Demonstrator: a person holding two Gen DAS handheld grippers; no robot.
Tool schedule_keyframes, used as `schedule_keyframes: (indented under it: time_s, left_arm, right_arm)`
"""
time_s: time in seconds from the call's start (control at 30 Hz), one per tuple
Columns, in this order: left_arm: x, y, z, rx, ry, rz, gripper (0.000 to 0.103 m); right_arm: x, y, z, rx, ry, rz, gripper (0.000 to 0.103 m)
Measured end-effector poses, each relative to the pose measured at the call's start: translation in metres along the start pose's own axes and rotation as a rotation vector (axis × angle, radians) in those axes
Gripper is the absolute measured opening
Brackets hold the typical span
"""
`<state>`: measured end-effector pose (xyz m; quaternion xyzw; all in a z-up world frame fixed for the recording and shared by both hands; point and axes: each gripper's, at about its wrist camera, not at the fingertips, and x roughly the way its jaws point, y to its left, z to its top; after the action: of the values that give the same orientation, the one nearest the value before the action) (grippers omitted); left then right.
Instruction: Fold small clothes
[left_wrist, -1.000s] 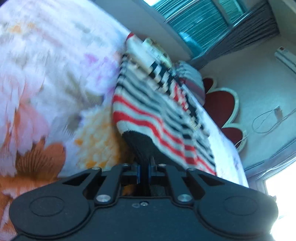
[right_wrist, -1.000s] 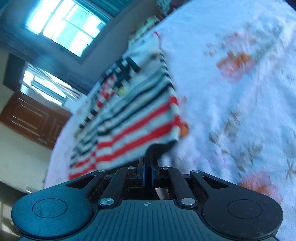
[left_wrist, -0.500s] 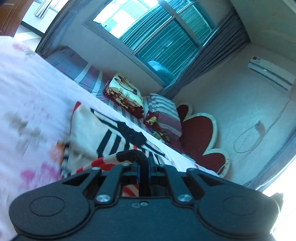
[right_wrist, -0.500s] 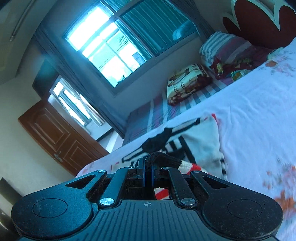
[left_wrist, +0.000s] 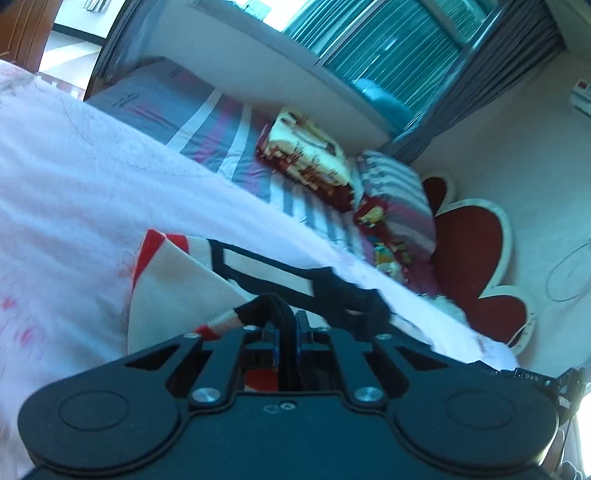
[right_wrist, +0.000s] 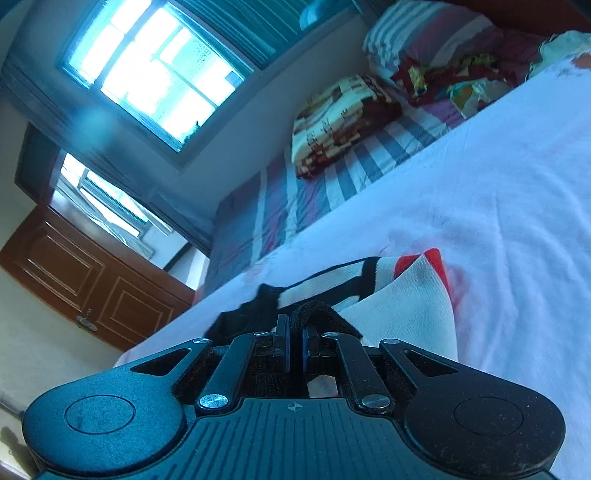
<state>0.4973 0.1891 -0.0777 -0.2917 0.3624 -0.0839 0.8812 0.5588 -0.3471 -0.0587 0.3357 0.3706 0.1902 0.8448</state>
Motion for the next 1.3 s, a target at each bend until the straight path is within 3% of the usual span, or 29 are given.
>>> schedule_keyframes:
  time_s: [0.1, 0.13, 0.17, 0.2, 0.23, 0.3, 0.33, 0.4, 0.47, 0.57, 0.6, 0.63, 0.67, 0.7, 0.73, 0.77, 0.97, 1.07, 1.17, 1.2, 1.23, 1.27, 1.3]
  left_arm:
    - [0.02, 0.009, 0.005, 0.03, -0.01, -0.006, 0.012]
    - [0.021, 0.011, 0.004, 0.036, -0.045, -0.005, 0.024]
    - [0.025, 0.012, 0.007, 0.034, -0.076, 0.008, 0.049]
    - [0.024, 0.012, 0.007, 0.034, -0.112, 0.024, 0.061]
    - [0.021, 0.013, 0.006, 0.04, -0.153, 0.037, 0.073]
    - [0.017, 0.012, 0.006, 0.062, -0.18, 0.012, 0.072]
    - [0.018, 0.009, 0.007, 0.088, -0.173, 0.019, 0.071]
    - [0.023, 0.002, 0.009, 0.169, -0.128, 0.051, 0.063]
    - [0.036, -0.006, 0.01, 0.239, -0.059, 0.085, 0.049]
    - [0.051, -0.015, 0.005, 0.331, 0.009, 0.158, 0.037]
    - [0.055, -0.016, 0.002, 0.344, 0.019, 0.178, 0.036]
    - [0.056, -0.018, 0.001, 0.358, 0.017, 0.193, 0.029]
    - [0.057, -0.018, -0.001, 0.37, 0.012, 0.209, 0.018]
    - [0.056, -0.019, -0.001, 0.374, 0.004, 0.217, 0.015]
    - [0.054, -0.02, -0.002, 0.372, -0.019, 0.22, 0.004]
    - [0.049, -0.021, -0.002, 0.37, -0.041, 0.211, 0.004]
    - [0.037, -0.027, 0.0, 0.379, -0.177, 0.267, 0.004]
    - [0.061, -0.024, -0.001, 0.377, -0.085, 0.324, 0.005]
    - [0.068, -0.032, 0.0, 0.422, -0.08, 0.366, 0.016]
    - [0.067, -0.032, 0.001, 0.422, -0.08, 0.371, 0.02]
    - [0.066, -0.031, 0.002, 0.41, -0.083, 0.38, 0.032]
    - [0.063, -0.028, 0.004, 0.389, -0.09, 0.381, 0.053]
    - [0.056, -0.026, 0.005, 0.363, -0.109, 0.384, 0.063]
  right_arm:
    - [0.029, -0.014, 0.006, -0.048, -0.013, 0.01, 0.009]
    - [0.037, -0.014, 0.007, -0.07, -0.02, -0.005, 0.034]
    - [0.04, -0.015, 0.007, -0.088, -0.037, -0.026, 0.056]
    - [0.04, -0.014, 0.005, -0.114, -0.088, -0.05, 0.085]
    - [0.035, -0.013, 0.003, -0.138, -0.149, -0.05, 0.085]
    - [0.032, -0.016, 0.002, -0.126, -0.162, -0.022, 0.085]
    - [0.032, -0.013, 0.001, -0.148, -0.158, -0.019, 0.078]
    - [0.035, -0.004, -0.004, -0.23, -0.137, -0.031, 0.067]
    - [0.045, 0.005, -0.009, -0.302, -0.091, -0.078, 0.058]
    - [0.068, 0.014, -0.024, -0.396, -0.006, -0.176, 0.054]
    - [0.076, 0.017, -0.029, -0.433, 0.013, -0.209, 0.043]
    - [0.083, 0.02, -0.035, -0.474, 0.028, -0.237, 0.028]
    - [0.088, 0.022, -0.043, -0.521, 0.028, -0.262, 0.021]
    - [0.09, 0.024, -0.048, -0.548, 0.021, -0.27, 0.008]
    - [0.09, 0.024, -0.052, -0.557, 0.01, -0.273, 0.006]
    - [0.088, 0.023, -0.054, -0.552, -0.011, -0.276, 0.005]
    - [0.068, 0.014, -0.044, -0.509, -0.138, -0.292, 0.004]
    - [0.089, 0.003, -0.045, -0.484, -0.054, -0.36, 0.004]
    - [0.089, 0.004, -0.045, -0.465, -0.072, -0.363, 0.008]
    - [0.086, 0.005, -0.045, -0.471, -0.074, -0.364, 0.016]
    - [0.083, 0.005, -0.045, -0.47, -0.081, -0.375, 0.041]
    - [0.076, 0.007, -0.042, -0.463, -0.103, -0.39, 0.058]
    - [0.068, 0.01, -0.042, -0.465, -0.148, -0.404, 0.074]
